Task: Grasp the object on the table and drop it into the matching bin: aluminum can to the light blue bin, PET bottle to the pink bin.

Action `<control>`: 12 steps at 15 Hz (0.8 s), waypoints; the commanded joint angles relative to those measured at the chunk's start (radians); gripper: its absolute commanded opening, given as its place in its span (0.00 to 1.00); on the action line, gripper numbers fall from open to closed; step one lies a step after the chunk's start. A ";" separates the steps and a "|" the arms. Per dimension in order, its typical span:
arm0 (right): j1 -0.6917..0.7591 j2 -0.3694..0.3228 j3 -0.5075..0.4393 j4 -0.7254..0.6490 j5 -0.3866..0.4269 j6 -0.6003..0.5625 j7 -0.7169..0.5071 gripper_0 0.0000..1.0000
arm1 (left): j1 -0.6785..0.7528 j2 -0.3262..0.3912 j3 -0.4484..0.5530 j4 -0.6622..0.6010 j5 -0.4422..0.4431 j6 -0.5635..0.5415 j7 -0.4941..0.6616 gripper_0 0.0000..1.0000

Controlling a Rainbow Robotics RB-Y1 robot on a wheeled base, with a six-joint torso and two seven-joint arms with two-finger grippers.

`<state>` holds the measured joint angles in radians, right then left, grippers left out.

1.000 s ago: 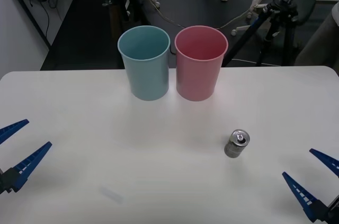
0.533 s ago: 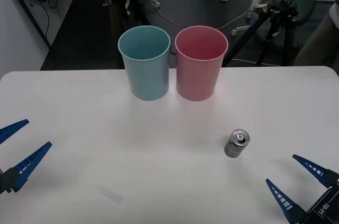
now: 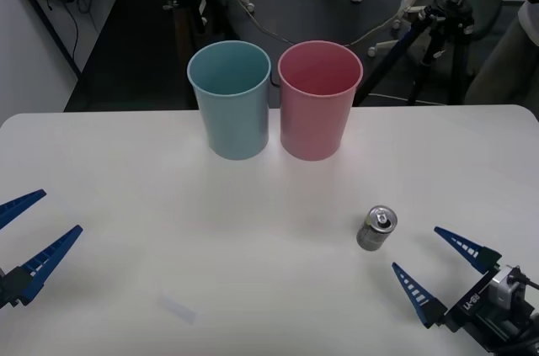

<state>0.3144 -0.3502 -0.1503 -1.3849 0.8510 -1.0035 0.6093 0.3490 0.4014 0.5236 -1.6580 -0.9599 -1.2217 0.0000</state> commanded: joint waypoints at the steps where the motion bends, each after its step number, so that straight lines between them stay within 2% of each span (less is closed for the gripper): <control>1: -0.026 0.000 0.038 0.000 0.000 0.056 0.003 1.00 | 0.000 0.000 0.000 0.000 0.000 0.000 0.000 1.00; 7: -0.064 0.000 0.140 0.000 0.013 0.180 0.018 1.00 | 0.000 0.000 0.000 0.000 0.000 0.000 0.000 1.00; 12: -0.100 0.000 0.182 0.000 0.016 0.238 0.021 1.00 | 0.000 0.000 0.000 0.000 0.000 0.000 0.000 1.00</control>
<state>0.2203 -0.3497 0.0267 -1.3842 0.8664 -0.7740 0.6315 0.3490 0.4014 0.5236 -1.6580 -0.9599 -1.2217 0.0000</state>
